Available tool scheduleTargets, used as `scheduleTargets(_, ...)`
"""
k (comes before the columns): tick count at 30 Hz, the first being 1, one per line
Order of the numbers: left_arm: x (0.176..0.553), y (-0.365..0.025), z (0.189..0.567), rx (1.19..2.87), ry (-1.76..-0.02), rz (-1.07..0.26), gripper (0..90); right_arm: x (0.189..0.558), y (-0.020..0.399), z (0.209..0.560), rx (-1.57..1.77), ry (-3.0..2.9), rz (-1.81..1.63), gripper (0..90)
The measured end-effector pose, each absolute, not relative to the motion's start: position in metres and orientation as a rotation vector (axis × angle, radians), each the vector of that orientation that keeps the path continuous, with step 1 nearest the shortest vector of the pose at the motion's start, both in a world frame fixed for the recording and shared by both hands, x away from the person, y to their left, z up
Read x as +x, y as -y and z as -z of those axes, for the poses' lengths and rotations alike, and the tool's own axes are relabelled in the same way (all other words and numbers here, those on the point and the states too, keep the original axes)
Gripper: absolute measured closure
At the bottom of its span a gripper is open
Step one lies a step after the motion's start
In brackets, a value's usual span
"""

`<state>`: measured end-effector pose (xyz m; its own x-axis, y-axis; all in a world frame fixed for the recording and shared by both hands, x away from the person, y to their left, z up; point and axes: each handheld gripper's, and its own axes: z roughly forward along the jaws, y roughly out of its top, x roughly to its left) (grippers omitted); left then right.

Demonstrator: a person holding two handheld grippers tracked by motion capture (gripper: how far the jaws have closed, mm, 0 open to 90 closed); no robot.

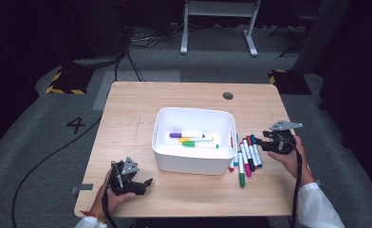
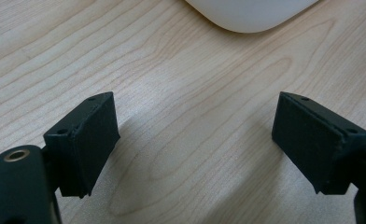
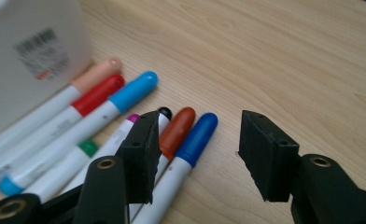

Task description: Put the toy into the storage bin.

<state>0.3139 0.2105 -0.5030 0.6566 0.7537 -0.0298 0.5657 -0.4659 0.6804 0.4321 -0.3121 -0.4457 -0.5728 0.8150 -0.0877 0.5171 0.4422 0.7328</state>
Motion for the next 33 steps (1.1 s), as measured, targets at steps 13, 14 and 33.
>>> scheduleTargets(13, 0.314, -0.210, 0.503, 2.201, -1.017, -0.362, 14.7, 0.452, 0.316, 0.476, 1.219, -2.281, -0.889, 49.0)
scheduleTargets(14, 0.314, -0.210, 0.503, 2.200, -1.016, -0.362, 14.8, 0.454, 0.315, 0.478, 1.232, -2.279, -0.870, 49.4)
scheduleTargets(33, 0.314, -0.210, 0.503, 2.199, -1.018, -0.361, 14.7, 0.447, 0.336, 0.470, 1.247, -2.218, -0.926, 74.8)
